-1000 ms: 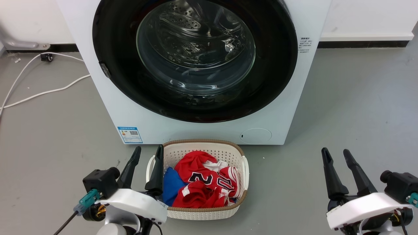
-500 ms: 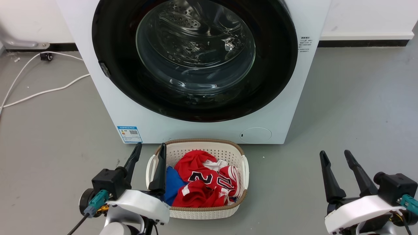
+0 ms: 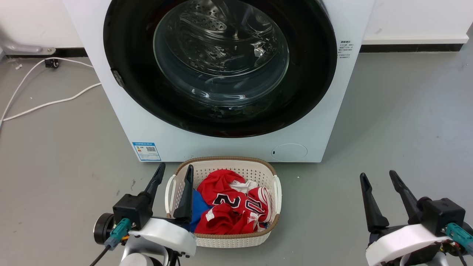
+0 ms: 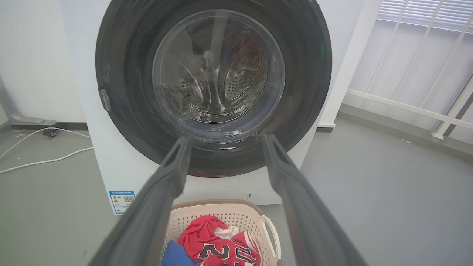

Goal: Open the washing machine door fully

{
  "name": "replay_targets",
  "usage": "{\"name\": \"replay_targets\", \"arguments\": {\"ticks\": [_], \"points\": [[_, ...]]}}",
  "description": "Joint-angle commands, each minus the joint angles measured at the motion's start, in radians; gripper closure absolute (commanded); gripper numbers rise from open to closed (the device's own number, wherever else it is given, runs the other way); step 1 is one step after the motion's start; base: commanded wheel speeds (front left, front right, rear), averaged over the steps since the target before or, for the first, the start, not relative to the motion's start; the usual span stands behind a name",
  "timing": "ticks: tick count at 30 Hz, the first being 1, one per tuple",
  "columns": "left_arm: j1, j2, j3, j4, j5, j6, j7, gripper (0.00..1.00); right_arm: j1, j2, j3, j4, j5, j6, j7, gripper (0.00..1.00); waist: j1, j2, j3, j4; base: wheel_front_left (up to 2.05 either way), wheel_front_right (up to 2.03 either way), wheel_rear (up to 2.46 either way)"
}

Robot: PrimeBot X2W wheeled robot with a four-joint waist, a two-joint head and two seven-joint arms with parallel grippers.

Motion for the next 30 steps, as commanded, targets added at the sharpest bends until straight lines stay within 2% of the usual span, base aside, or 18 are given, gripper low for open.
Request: {"name": "replay_targets", "arguments": {"ticks": [1,8,30], "points": [[-0.011,-0.001,0.000,-0.003,0.017,0.000,-0.009,0.00,0.003,0.004,0.002,-0.011,-0.016,0.002,-0.002,0.00,-0.0001,0.0000,0.000,0.000,0.00,0.00,0.00],[-0.008,-0.011,0.007,0.005,0.068,0.005,-0.023,0.00,0.014,0.007,0.003,-0.021,-0.058,0.002,-0.006,0.00,-0.0001,0.0000,0.000,0.001,0.00,0.00,0.00],[-0.003,-0.041,0.026,0.047,0.172,-0.023,-0.059,0.00,0.022,0.009,0.006,-0.028,-0.114,0.001,-0.027,0.00,-0.0001,0.0000,-0.003,0.002,0.00,0.00,0.00]]}}
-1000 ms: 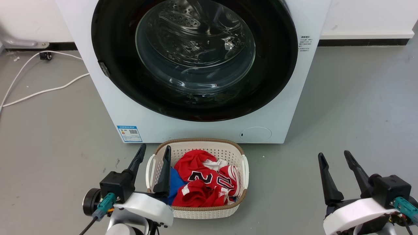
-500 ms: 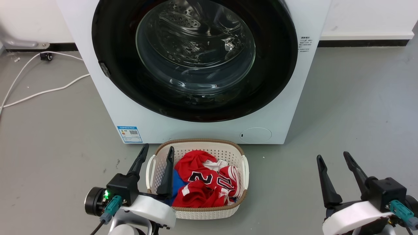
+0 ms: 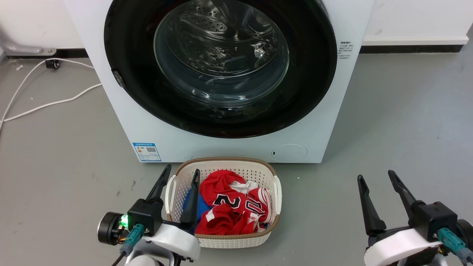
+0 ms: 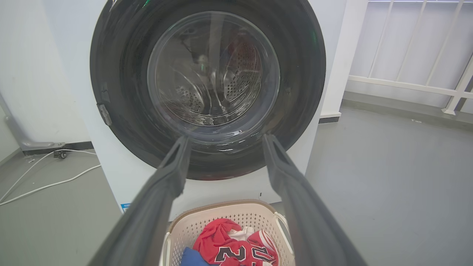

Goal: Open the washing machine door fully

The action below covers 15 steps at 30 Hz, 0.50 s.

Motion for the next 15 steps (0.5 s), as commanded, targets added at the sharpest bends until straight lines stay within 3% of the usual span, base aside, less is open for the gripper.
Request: {"name": "replay_targets", "arguments": {"ticks": [1,10,11,13,14,15], "points": [[-0.004,-0.004,0.006,0.002,0.003,-0.004,-0.007,0.00,0.004,0.004,0.000,-0.001,0.002,0.000,-0.004,0.00,-0.0001,-0.0001,0.001,0.000,0.00,0.00,0.00],[-0.008,-0.012,0.021,0.002,-0.002,-0.003,-0.005,0.00,-0.005,0.004,-0.007,0.007,0.016,0.000,-0.012,0.00,-0.0001,-0.0001,0.004,0.001,0.00,0.00,0.00],[-0.008,-0.013,0.023,0.002,-0.001,-0.003,-0.005,0.00,-0.005,0.004,-0.009,0.008,0.020,0.000,-0.013,0.11,-0.0001,-0.0001,0.005,0.001,0.00,0.00,0.00],[-0.009,-0.014,0.026,0.003,0.001,-0.003,-0.005,0.00,-0.006,0.004,-0.011,0.016,0.033,0.000,-0.008,0.90,-0.0001,-0.0001,0.004,0.002,0.00,0.00,0.00],[-0.008,-0.015,0.027,0.004,0.002,-0.003,-0.005,0.00,-0.006,0.004,-0.013,0.019,0.035,0.000,-0.007,1.00,-0.0001,-0.0001,0.004,0.002,0.00,0.00,0.00],[-0.008,-0.015,0.028,0.005,0.003,-0.003,-0.005,0.00,-0.006,0.004,-0.015,0.022,0.045,0.000,-0.009,1.00,-0.0001,-0.0001,0.004,0.003,0.00,0.00,0.00]]}}
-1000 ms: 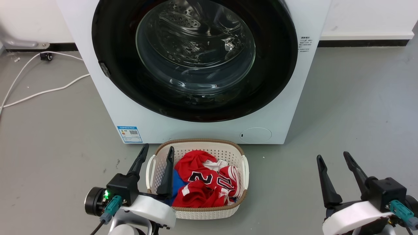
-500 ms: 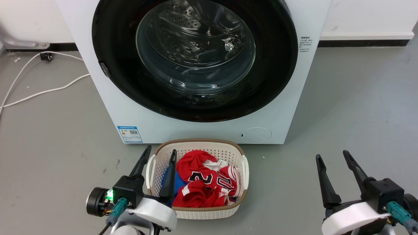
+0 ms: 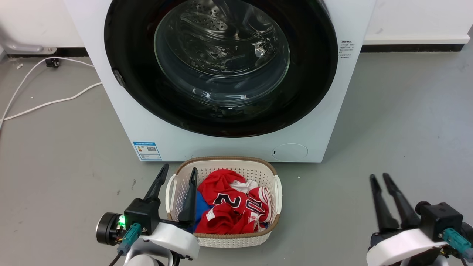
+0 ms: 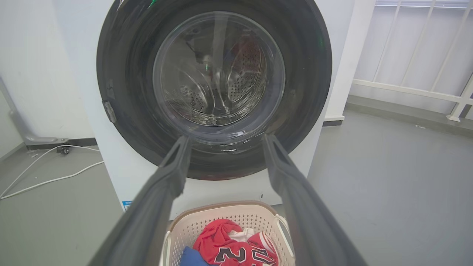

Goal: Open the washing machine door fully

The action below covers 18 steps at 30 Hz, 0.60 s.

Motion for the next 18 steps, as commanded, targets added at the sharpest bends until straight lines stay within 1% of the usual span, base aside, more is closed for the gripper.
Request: {"name": "replay_targets", "arguments": {"ticks": [1,4,8,11,16,18], "points": [[-0.007,0.001,0.004,0.001,0.005,0.001,-0.003,0.00,-0.005,0.004,-0.003,0.002,0.006,0.000,0.000,1.00,-0.0001,0.0000,0.000,0.000,0.00,0.00,0.00],[-0.008,0.000,0.008,-0.002,0.009,0.001,-0.003,0.00,-0.005,0.004,-0.014,0.012,0.069,0.000,-0.008,1.00,-0.0001,0.0000,0.002,0.001,0.00,0.00,0.00],[-0.011,-0.002,0.013,-0.008,0.010,0.002,-0.003,0.00,-0.013,0.003,-0.018,0.050,0.319,0.000,-0.013,1.00,-0.0001,0.0000,0.008,0.001,0.00,0.00,0.00],[-0.014,-0.004,0.016,-0.012,0.007,0.002,-0.003,0.00,-0.023,0.003,-0.008,0.087,0.564,0.000,-0.022,1.00,-0.0001,0.0000,0.014,0.001,0.00,0.00,0.00],[-0.018,-0.007,0.022,-0.021,0.006,0.006,-0.003,0.00,-0.055,0.002,0.019,0.128,1.085,0.000,-0.028,1.00,-0.0001,0.0000,0.028,-0.005,0.00,0.00,0.00],[-0.021,-0.008,0.027,-0.024,-0.004,0.005,-0.003,0.00,-0.077,0.003,0.012,0.133,1.264,0.000,-0.015,1.00,-0.0001,0.0000,0.036,-0.009,0.00,0.00,0.00]]}}
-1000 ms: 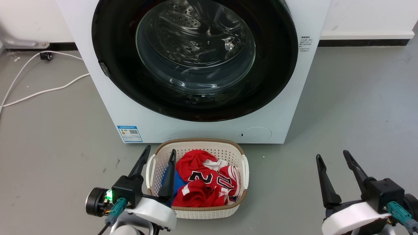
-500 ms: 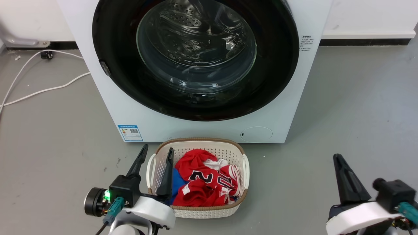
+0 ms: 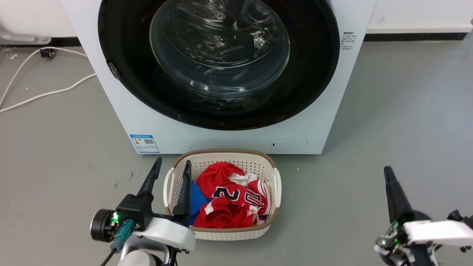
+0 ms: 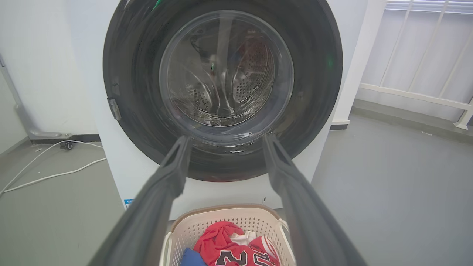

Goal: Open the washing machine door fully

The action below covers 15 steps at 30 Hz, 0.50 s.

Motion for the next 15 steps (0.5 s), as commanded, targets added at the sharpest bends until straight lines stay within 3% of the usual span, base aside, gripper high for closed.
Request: {"name": "replay_targets", "arguments": {"ticks": [1,7,15], "points": [[-0.016,-0.002,0.006,-0.005,-0.013,0.002,-0.003,0.00,-0.029,0.001,-0.005,-0.002,0.138,0.000,0.017,1.00,0.0000,0.0000,0.008,-0.005,0.00,0.00,0.00],[-0.040,-0.004,0.003,-0.031,-0.008,0.012,-0.003,0.00,-0.133,-0.020,-0.114,0.040,0.460,0.000,0.101,1.00,0.0000,0.0000,0.052,-0.015,0.00,0.00,0.00],[-0.094,-0.006,-0.014,-0.066,-0.005,0.024,-0.003,0.00,-0.394,-0.212,-0.171,0.235,0.651,0.000,0.183,1.00,0.0000,0.0000,0.133,-0.011,0.00,0.00,0.00]]}}
